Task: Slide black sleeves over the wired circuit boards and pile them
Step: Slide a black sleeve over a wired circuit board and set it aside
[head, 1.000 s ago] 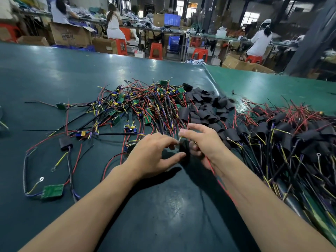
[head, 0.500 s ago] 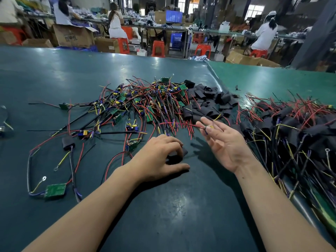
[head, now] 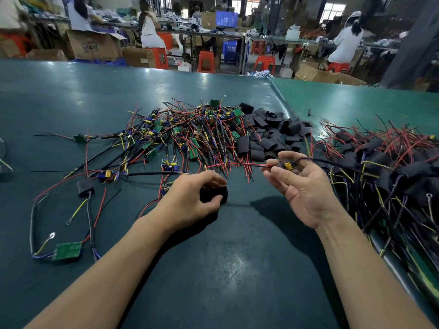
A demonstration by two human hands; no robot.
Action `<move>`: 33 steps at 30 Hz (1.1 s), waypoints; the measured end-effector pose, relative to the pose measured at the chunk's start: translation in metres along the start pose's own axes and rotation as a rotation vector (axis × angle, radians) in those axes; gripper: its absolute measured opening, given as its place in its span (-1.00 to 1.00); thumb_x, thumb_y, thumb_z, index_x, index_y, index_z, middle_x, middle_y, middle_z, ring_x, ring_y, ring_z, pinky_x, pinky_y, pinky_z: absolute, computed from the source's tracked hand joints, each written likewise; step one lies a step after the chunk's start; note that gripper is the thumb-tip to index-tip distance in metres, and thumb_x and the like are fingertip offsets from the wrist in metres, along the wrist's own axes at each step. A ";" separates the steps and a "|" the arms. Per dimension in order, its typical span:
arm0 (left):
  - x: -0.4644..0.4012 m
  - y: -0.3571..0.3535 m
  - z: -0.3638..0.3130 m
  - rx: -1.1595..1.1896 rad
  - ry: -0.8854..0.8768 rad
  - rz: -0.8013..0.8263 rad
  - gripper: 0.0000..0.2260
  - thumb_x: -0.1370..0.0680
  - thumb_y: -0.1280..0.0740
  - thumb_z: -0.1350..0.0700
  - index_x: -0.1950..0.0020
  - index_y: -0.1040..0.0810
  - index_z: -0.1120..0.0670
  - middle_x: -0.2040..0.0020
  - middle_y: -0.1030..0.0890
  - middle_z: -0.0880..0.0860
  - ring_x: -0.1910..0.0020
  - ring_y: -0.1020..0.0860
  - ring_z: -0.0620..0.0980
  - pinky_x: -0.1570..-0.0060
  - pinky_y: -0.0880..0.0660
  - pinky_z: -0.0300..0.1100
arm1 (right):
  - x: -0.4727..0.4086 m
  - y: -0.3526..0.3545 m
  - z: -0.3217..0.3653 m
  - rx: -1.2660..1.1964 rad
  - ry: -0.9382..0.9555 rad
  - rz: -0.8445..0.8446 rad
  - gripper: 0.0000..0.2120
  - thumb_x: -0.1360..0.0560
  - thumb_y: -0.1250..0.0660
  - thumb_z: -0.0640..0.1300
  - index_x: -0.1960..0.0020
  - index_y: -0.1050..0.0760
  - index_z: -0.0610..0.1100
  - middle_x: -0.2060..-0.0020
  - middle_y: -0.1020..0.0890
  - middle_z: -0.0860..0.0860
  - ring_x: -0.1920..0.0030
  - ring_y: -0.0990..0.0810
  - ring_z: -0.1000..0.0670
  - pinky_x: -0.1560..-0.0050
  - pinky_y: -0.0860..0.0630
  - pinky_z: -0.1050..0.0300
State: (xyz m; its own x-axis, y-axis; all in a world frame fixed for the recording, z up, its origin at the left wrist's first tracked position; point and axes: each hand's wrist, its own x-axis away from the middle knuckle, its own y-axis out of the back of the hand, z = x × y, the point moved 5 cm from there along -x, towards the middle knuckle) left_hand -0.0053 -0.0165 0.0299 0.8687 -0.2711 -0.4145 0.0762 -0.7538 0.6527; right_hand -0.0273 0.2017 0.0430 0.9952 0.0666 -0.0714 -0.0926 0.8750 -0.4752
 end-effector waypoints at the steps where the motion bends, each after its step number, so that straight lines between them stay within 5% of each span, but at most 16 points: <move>1: 0.000 0.001 0.001 0.026 0.001 -0.013 -0.72 -0.43 -0.48 0.25 -0.12 -0.62 0.08 0.04 -0.69 -0.09 0.04 -0.63 -0.17 -0.09 -0.54 -0.16 | -0.001 0.002 0.000 0.013 0.016 -0.024 -0.68 -0.30 -0.38 -0.41 -0.02 -0.49 -0.20 0.20 -0.70 -0.13 0.19 -0.70 -0.06 0.15 -0.63 0.18; 11: 0.000 0.015 0.004 0.301 -0.054 -0.288 -0.56 -0.39 -0.43 0.30 -0.23 -0.50 0.01 -0.02 -0.64 -0.02 -0.01 -0.63 0.03 -0.09 -0.57 -0.03 | -0.004 0.013 -0.001 0.099 0.087 -0.167 -0.72 -0.45 -0.30 -0.54 0.03 -0.51 -0.19 0.29 -0.68 -0.05 0.23 -0.68 -0.01 0.19 -0.61 0.22; 24: -0.002 0.013 0.001 0.249 -0.146 -0.296 -0.53 -0.39 -0.43 0.29 -0.27 -0.46 0.04 -0.05 -0.63 -0.01 -0.05 -0.62 0.00 -0.06 -0.57 0.04 | -0.007 0.016 -0.004 0.154 0.091 -0.189 -0.71 -0.43 -0.33 -0.55 0.08 -0.51 -0.18 0.29 -0.68 -0.07 0.25 -0.68 -0.01 0.21 -0.61 0.22; 33: -0.001 0.018 -0.003 0.160 -0.170 -0.329 -0.50 -0.39 -0.46 0.32 -0.28 -0.46 0.05 -0.07 -0.63 0.00 -0.10 -0.61 -0.09 -0.12 -0.53 -0.10 | -0.005 0.016 -0.006 0.280 0.096 -0.168 -0.71 -0.43 -0.34 -0.54 0.08 -0.53 -0.16 0.26 -0.69 -0.07 0.20 -0.68 -0.03 0.19 -0.61 0.21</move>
State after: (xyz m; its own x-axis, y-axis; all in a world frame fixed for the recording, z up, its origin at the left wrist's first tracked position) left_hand -0.0032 -0.0282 0.0434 0.7165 -0.0845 -0.6925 0.2482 -0.8969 0.3661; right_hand -0.0340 0.2125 0.0311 0.9873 -0.1230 -0.1008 0.0973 0.9685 -0.2292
